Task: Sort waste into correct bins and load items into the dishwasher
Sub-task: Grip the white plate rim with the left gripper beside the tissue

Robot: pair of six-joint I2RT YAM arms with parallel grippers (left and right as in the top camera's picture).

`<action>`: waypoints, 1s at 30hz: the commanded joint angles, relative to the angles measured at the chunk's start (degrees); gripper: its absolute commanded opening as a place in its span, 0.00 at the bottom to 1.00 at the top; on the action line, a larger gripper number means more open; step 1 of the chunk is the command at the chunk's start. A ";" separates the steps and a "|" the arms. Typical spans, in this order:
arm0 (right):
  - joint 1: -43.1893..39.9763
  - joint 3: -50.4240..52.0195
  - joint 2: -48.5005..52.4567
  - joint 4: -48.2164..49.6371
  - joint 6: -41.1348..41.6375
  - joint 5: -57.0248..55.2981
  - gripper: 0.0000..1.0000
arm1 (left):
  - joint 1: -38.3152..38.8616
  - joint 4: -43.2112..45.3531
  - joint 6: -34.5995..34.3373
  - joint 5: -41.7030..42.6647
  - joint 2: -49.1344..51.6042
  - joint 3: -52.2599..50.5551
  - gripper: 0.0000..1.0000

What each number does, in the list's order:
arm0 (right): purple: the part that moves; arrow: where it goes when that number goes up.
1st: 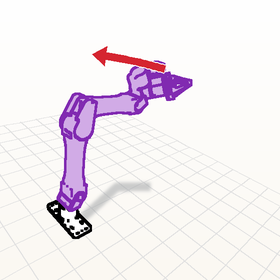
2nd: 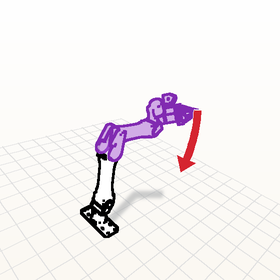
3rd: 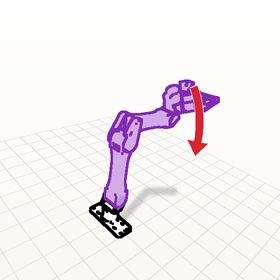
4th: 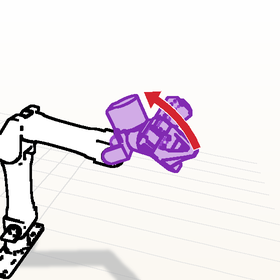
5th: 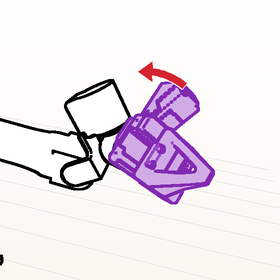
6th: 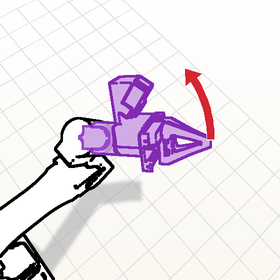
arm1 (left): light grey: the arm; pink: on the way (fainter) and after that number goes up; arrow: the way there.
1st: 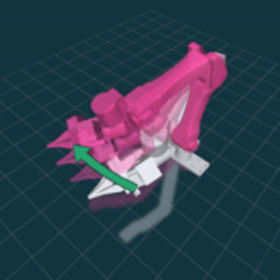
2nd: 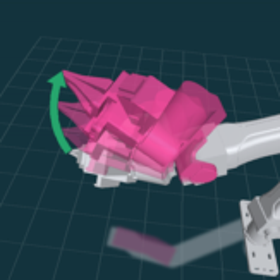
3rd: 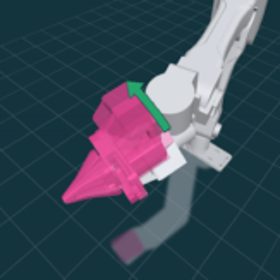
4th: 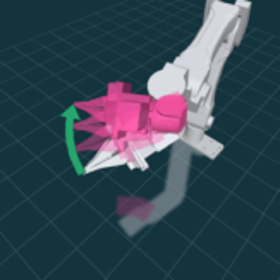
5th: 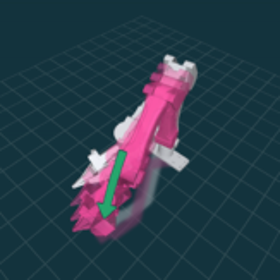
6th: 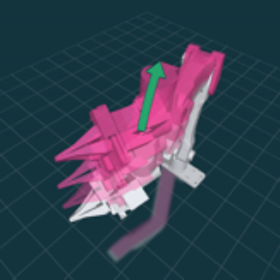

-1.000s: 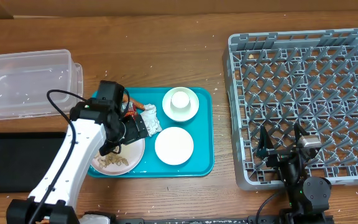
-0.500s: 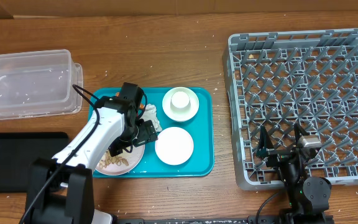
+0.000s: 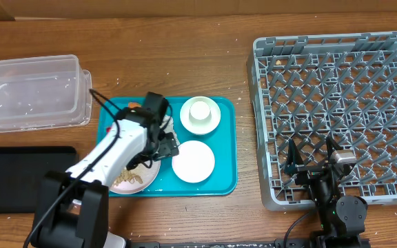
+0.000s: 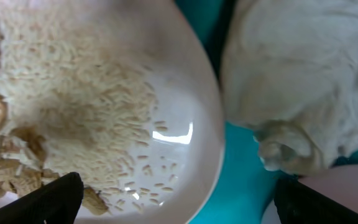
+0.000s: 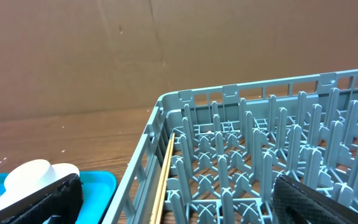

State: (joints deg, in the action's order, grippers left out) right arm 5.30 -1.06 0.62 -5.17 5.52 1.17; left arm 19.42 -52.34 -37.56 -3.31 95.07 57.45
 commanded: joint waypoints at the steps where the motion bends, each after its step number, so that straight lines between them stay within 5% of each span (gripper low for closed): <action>1: 0.13 0.59 -0.46 0.37 -0.17 -0.20 1.00 | 2.14 0.26 -0.39 -4.00 1.38 -0.42 1.00; 20: 0.13 0.59 -0.46 0.37 -0.17 -0.22 1.00 | 2.36 1.66 -0.74 -2.54 2.73 -1.57 1.00; 24: 0.13 0.59 -0.46 0.37 -0.17 -0.20 1.00 | 2.49 1.84 4.02 1.09 3.34 -2.49 1.00; 30: 0.13 0.59 -0.46 0.37 -0.20 -0.22 1.00 | 2.89 2.19 4.15 -3.02 4.83 -3.23 1.00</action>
State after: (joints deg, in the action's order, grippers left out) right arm 5.30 -1.06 0.62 -5.15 5.54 1.15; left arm 21.78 -50.50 -34.94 -4.08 98.50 55.07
